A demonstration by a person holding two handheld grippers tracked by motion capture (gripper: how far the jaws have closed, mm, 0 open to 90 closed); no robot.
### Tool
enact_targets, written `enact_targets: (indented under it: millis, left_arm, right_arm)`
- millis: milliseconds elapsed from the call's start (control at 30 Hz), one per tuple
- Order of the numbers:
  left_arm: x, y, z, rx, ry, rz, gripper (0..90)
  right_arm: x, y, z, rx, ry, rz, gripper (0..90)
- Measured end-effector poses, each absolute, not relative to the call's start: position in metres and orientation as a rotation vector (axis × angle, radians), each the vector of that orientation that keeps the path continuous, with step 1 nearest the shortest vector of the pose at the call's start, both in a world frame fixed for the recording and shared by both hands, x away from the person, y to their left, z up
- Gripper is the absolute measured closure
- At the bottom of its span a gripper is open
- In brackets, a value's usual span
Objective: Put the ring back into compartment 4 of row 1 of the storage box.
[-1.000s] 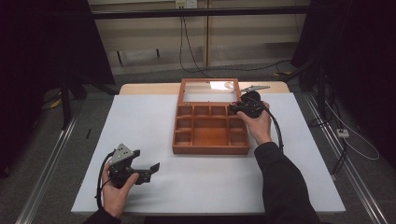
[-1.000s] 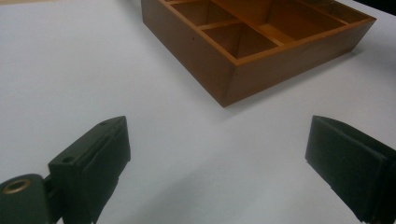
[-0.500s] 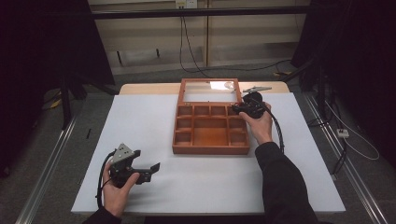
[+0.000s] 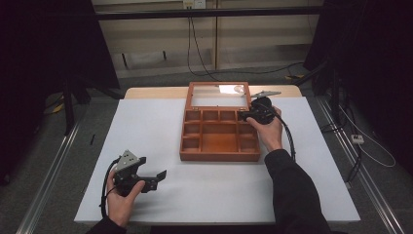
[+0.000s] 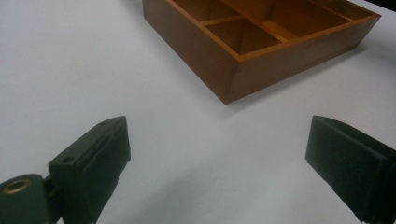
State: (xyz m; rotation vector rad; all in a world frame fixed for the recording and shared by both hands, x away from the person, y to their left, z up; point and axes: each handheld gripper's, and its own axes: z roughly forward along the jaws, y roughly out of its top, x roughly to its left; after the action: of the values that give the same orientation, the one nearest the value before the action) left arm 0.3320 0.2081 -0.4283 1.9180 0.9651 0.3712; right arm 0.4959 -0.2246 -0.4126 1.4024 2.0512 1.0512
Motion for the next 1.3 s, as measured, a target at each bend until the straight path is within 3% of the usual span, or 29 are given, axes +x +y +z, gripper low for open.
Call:
enact_targets:
  millis: [167,533,667,900,1300]
  left_arm:
    - [0.331,0.208,-0.428,1.925,0.948,0.37,6.5]
    - [0.33,0.208,-0.427,1.915,0.952,0.37,6.6]
    - [0.33,0.207,-0.427,1.923,0.946,0.374,6.5]
    - [0.33,0.206,-0.427,1.926,0.946,0.377,6.5]
    - [0.33,0.207,-0.427,1.921,0.949,0.38,6.6]
  right_arm:
    - [0.494,-0.227,-0.408,1.424,2.021,1.091,28.5]
    - [0.483,-0.235,-0.4,1.466,1.999,1.126,11.5]
    - [0.471,-0.238,-0.4,1.436,1.996,1.148,14.2]
    - [0.453,-0.247,-0.4,1.435,1.989,1.18,8.8]
    - [0.413,-0.25,-0.397,1.354,2.003,1.236,9.4]
